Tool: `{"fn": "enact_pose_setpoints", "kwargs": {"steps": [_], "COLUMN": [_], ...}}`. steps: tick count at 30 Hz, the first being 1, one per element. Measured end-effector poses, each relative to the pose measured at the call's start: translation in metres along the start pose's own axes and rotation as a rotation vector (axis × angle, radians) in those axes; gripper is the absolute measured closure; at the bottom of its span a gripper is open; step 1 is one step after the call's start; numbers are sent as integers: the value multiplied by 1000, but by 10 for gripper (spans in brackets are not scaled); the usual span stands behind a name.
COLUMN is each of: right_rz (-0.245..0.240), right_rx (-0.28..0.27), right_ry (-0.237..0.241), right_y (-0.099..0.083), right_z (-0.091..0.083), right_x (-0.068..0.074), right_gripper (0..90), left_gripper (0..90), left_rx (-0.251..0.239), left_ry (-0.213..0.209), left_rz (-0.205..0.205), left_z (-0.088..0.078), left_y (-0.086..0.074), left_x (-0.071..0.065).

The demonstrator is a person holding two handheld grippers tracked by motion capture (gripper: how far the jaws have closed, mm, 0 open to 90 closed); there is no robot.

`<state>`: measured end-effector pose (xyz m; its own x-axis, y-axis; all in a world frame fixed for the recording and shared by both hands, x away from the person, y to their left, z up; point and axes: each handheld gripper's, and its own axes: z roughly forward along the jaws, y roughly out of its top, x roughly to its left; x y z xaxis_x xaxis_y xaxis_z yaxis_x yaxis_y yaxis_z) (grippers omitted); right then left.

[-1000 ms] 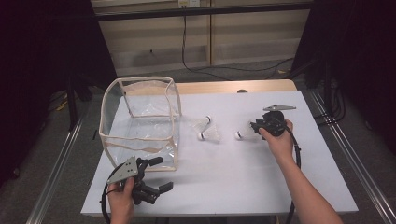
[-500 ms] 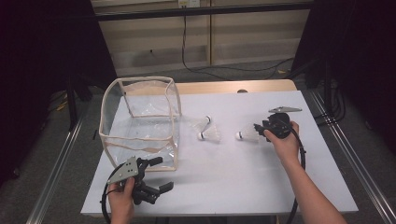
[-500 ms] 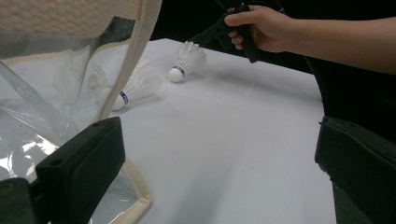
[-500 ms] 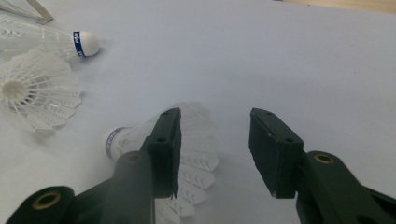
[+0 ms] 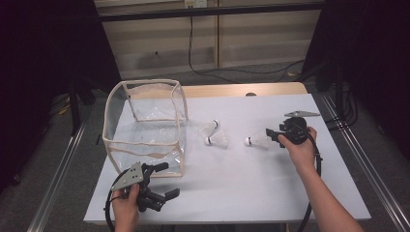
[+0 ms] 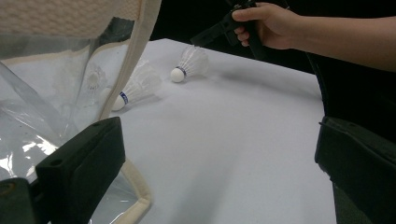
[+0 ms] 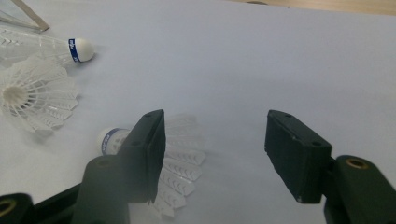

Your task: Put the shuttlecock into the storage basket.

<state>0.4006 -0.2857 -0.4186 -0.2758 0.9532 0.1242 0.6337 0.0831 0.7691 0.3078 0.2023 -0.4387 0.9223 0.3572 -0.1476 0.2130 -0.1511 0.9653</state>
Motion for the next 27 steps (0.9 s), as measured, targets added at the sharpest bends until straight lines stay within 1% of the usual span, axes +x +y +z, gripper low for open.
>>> {"fn": "enact_pose_setpoints", "kwargs": {"steps": [7,11,15,17,18,22,27], "right_rz": [16,27,24,21,14,10,1], "right_rx": [-6,-9,-17,-26,-27,-20,-2], "right_ry": [-6,3,-1,-3,-3,17,43], "right_y": [0,0,2,3,3,5,5], "right_z": [-6,-8,-10,-12,-13,-14,-15], "right_x": [-3,-2,0,1,2,6,12], "right_gripper": [294,260,226,223,218,198,170], "left_gripper": [18,18,18,18,18,18,18], "left_rx": [1,-1,-4,-5,-6,-1,4], "left_ry": [1,2,1,3,3,2,-3], "left_rz": [2,1,-2,0,0,-4,2], "left_z": [0,0,0,-1,-1,0,1], "left_y": [0,0,0,1,1,0,0], "left_x": [-1,-1,-1,-1,-1,-1,-2]}}
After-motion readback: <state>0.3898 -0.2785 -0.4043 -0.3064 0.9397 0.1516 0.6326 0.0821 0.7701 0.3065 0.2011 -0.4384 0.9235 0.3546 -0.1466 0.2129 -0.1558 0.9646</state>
